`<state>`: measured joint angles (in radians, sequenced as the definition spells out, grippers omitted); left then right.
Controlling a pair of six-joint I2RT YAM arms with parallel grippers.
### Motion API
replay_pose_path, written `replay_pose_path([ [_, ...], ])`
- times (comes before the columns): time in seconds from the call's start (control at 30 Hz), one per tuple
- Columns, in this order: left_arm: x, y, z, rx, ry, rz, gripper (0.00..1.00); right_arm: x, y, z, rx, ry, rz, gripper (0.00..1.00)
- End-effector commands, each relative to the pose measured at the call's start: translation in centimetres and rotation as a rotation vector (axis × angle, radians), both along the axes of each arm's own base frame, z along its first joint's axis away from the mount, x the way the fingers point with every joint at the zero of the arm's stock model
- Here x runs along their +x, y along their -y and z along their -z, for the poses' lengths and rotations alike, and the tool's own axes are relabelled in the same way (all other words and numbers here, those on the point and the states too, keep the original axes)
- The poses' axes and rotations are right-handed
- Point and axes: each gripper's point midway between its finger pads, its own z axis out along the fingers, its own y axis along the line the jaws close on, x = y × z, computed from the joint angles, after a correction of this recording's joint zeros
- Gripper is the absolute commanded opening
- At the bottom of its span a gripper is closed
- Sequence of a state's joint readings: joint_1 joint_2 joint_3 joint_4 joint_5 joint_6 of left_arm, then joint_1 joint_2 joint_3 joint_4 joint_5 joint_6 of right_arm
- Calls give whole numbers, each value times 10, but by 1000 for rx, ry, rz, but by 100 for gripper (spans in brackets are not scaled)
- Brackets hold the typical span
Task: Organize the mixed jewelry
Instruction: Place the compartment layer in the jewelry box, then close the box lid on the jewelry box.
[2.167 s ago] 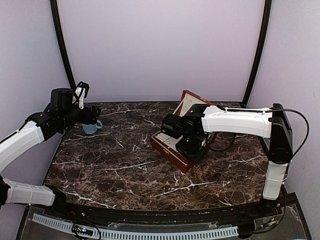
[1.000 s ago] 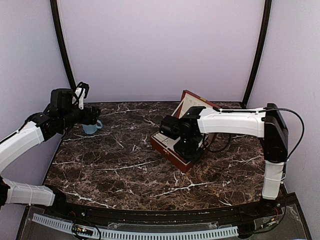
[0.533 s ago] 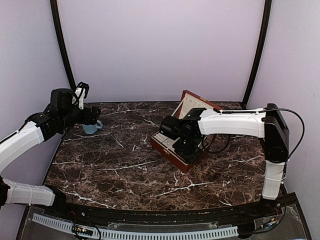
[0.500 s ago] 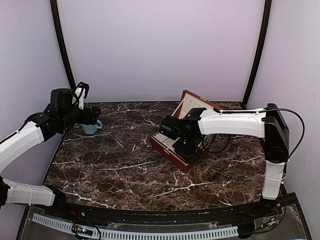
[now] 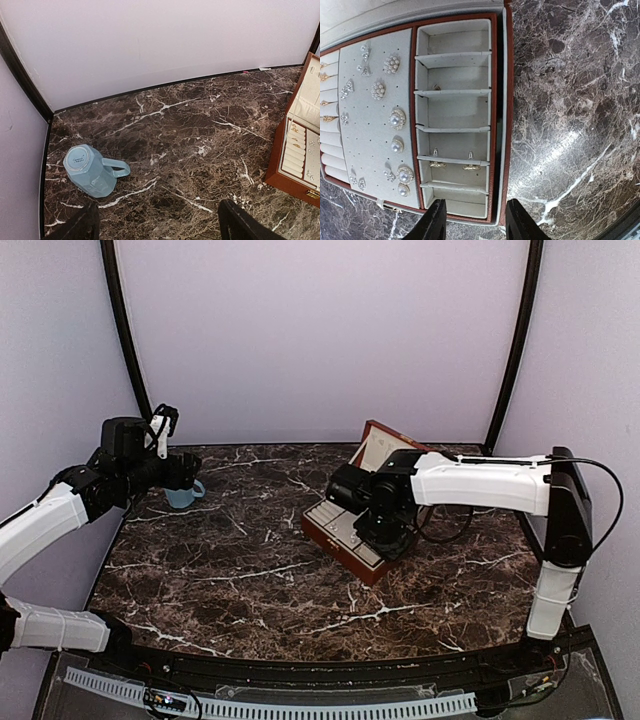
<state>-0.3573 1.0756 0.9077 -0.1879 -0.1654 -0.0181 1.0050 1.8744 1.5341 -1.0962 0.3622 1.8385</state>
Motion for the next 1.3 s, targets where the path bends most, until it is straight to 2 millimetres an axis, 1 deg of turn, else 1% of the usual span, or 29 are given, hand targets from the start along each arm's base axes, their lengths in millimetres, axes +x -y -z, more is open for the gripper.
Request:
replay_pose_path([
  [0.0,-1,-1,-6,-8,28,1,84,2,17,-20,-36,59,6,40],
  [0.17,0,3,-2,-6,11,24,84,9,34,-50,-81,167,-54,41],
  [0.23,1,4,1,-5,4,30,85,15,39,-64,-102,225,-116,41],
  [0.33,3,5,3,-2,-6,31,85,22,40,-86,-142,309,-266,46],
  [0.37,3,5,4,10,-5,35,85,26,38,-95,-151,345,-321,49],
  [0.43,4,5,6,25,-6,42,85,32,37,-114,-189,412,-432,61],
  [0.5,4,7,5,17,-5,60,87,36,38,-138,-237,490,-538,75],
  [0.53,4,10,3,5,-2,78,87,38,42,-149,-266,523,-579,81],
  [0.6,1,20,-4,-44,15,141,88,43,48,-173,-311,595,-665,91],
  [0.63,0,25,-11,-77,35,177,89,45,52,-185,-333,630,-696,95],
  [0.67,0,26,-13,-92,42,188,90,48,57,-196,-345,660,-718,98],
  [0.73,5,23,-20,-150,60,191,92,61,72,-210,-358,702,-748,99],
  [0.8,11,16,-19,-211,41,184,92,74,87,-219,-364,728,-746,99],
  [0.9,26,0,-10,-293,-14,166,93,92,108,-235,-372,783,-736,98],
  [0.93,29,-7,-6,-313,-37,159,92,99,114,-238,-349,808,-738,99],
  [1.0,37,-15,1,-351,-80,137,91,113,121,-239,-267,858,-750,98],
  [1.07,42,-19,0,-386,-97,127,89,123,128,-231,-185,883,-760,99],
  [1.13,44,-20,-9,-399,-89,124,89,132,136,-216,-124,887,-765,99],
  [1.17,45,-20,-18,-398,-70,125,89,133,132,-213,-67,907,-799,99],
  [1.27,43,-25,-34,-361,-21,114,89,134,132,-199,35,928,-855,99],
])
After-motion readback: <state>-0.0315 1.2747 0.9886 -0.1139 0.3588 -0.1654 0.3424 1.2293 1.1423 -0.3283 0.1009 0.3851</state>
